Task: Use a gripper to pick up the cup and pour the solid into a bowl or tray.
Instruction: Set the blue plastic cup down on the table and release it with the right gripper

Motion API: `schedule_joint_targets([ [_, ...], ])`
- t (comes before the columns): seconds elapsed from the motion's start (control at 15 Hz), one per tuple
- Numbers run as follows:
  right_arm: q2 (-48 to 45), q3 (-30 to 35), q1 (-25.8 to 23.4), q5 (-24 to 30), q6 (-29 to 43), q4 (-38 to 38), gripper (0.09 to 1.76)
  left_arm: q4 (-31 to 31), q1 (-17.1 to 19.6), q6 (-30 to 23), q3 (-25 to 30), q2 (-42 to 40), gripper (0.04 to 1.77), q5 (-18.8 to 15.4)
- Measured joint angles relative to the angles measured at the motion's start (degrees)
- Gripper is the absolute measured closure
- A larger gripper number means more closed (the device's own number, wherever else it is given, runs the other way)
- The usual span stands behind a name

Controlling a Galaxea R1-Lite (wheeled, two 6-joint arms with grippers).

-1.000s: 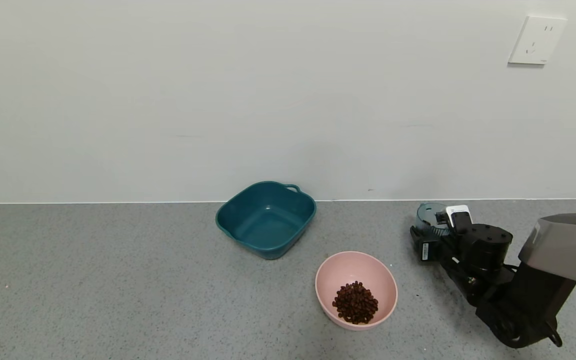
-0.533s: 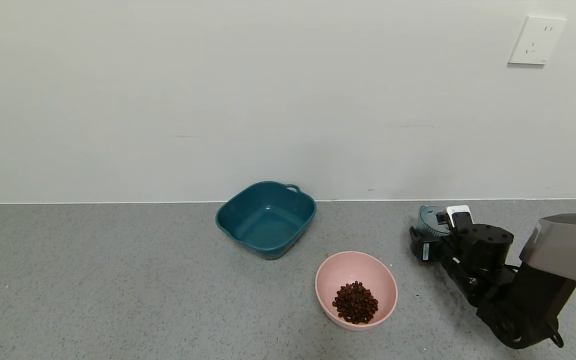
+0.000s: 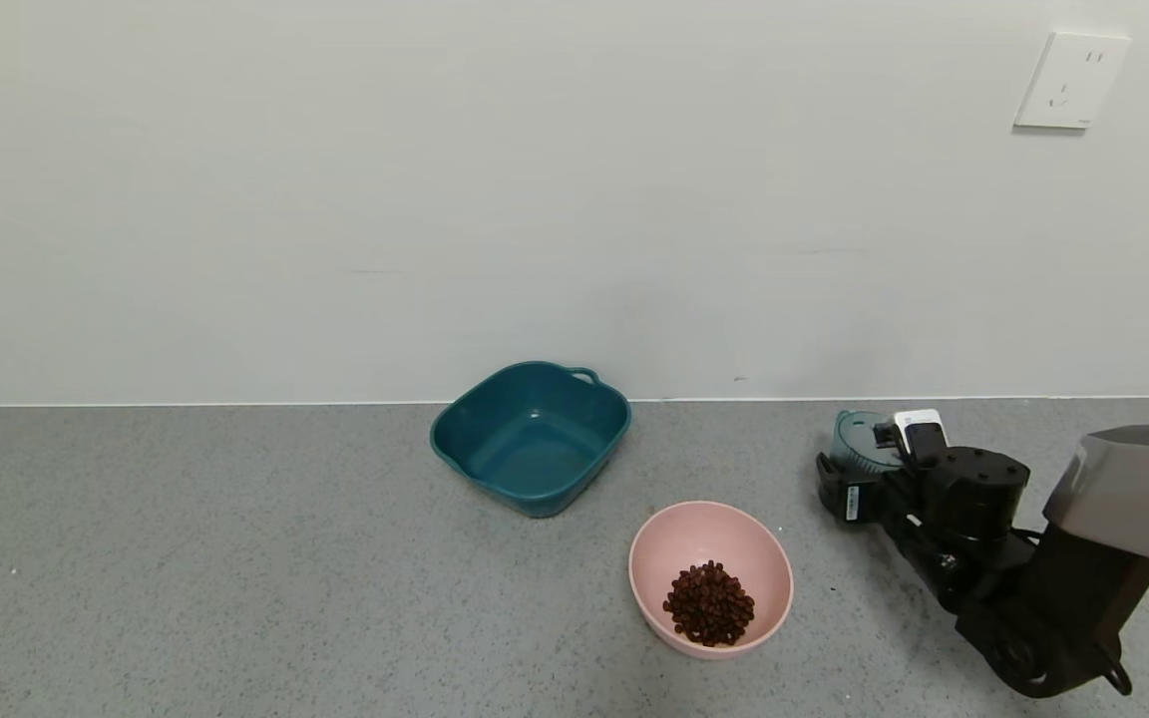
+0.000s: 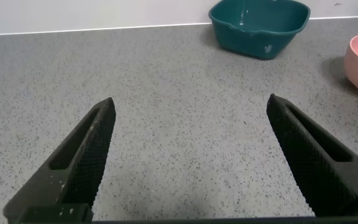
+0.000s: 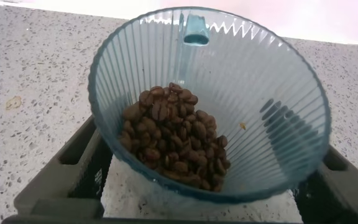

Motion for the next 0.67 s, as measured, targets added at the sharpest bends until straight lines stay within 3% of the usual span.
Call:
schedule_joint_targets([
  [0.33,-2.82,2.89,0.63,0.35,0.29,0.8,0.17,0.0,0.0,0.0,0.0,0.0,0.06,0.0],
  [0.67,-10.12,3.35,0.68,0.96,3.73,14.73,0.16,0.0,-0.02,0.0,0.0,0.0,0.06,-0.02],
])
